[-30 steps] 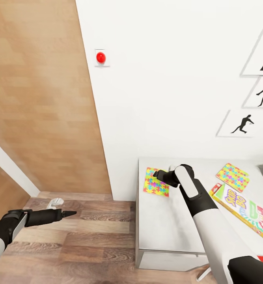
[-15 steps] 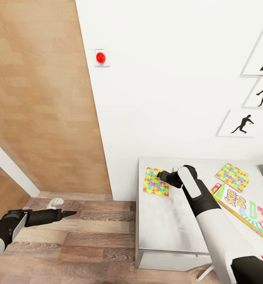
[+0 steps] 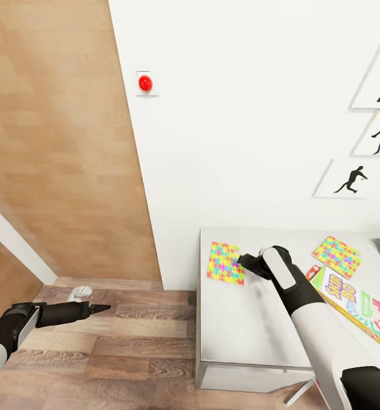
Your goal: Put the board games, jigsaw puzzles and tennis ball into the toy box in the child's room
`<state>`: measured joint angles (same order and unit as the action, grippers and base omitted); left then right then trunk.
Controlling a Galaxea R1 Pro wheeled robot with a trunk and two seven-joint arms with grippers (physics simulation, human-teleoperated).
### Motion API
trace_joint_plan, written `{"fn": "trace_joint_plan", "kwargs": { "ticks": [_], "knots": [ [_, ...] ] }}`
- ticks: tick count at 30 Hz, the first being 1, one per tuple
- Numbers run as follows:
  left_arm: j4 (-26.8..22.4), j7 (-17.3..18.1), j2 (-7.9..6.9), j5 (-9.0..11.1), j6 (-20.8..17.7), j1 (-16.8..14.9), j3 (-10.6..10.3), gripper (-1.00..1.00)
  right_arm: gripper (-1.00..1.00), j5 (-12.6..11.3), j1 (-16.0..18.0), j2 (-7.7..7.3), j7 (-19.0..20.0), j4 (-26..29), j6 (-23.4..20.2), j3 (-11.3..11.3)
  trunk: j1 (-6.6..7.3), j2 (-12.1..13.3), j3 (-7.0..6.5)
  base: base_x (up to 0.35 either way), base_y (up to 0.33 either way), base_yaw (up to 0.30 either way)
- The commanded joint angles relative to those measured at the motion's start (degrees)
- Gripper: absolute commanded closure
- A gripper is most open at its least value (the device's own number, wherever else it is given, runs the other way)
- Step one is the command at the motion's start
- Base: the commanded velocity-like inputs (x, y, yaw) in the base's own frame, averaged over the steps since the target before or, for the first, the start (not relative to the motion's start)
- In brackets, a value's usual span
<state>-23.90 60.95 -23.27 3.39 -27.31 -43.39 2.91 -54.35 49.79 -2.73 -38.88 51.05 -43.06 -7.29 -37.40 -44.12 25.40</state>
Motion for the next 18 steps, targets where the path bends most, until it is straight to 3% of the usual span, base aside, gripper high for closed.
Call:
{"fn": "trace_joint_plan", "kwargs": {
  "ticks": [1, 18],
  "knots": [
    [-0.01, 0.10, -0.01, 0.21, -0.55, -0.03, 0.08, -1.00, -1.00, -0.58, 0.04, -0.07, -0.58, 0.05, 0.00, -0.25, -0.02, -0.05, 0.07, 0.118, 0.005, 0.000],
    [-0.01, 0.13, -0.02, 0.21, -0.55, -0.03, 0.08, -1.00, -1.00, -0.58, 0.04, 0.09, -0.58, 0.02, 0.08, -0.27, -0.02, -0.05, 0.07, 0.095, 0.030, 0.000]
  ]
}}
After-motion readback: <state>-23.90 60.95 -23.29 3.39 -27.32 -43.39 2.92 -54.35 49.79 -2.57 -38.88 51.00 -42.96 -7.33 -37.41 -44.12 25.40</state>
